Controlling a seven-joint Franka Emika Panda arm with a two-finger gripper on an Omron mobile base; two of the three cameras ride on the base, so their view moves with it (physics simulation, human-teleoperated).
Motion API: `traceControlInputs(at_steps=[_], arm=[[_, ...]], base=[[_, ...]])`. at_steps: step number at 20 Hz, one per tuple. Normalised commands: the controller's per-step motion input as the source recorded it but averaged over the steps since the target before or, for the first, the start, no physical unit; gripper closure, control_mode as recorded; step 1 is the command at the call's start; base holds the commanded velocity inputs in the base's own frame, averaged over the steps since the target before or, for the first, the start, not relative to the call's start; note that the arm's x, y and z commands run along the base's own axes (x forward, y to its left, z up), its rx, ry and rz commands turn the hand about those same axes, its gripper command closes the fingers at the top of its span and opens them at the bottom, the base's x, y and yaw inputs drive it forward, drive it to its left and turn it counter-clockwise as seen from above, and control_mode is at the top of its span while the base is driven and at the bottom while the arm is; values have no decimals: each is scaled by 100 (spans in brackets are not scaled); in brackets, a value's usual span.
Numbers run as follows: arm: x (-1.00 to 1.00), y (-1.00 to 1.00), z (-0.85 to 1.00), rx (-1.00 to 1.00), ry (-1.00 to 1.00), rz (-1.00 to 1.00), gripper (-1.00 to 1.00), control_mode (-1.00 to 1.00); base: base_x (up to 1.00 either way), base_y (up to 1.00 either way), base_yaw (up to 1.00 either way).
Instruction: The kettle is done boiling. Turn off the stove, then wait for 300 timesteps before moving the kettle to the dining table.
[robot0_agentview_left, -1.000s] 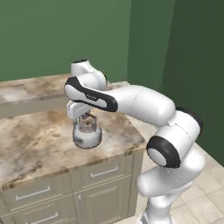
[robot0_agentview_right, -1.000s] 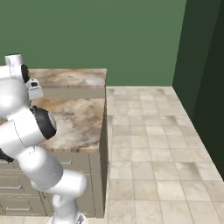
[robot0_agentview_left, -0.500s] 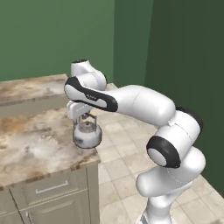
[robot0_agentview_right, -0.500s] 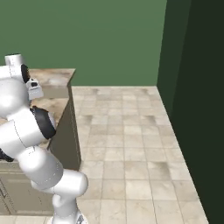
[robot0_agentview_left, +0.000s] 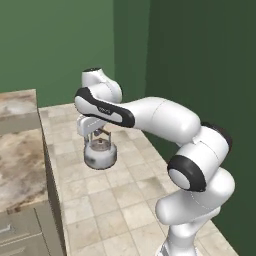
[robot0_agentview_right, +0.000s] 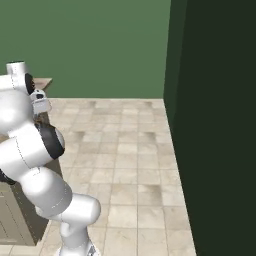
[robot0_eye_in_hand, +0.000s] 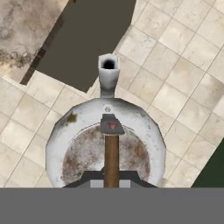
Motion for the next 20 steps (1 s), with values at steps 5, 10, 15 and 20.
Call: traceControlInputs(at_steps=[5, 10, 15, 20], arm=[[0, 0, 0, 0, 0, 0, 100, 100], [0, 0, 0, 0, 0, 0, 100, 100], [0, 0, 0, 0, 0, 0, 100, 100], [0, 0, 0, 0, 0, 0, 100, 100]], base=[[20, -73, 12], [25, -61, 17], [32, -47, 20], [41, -10, 20]])
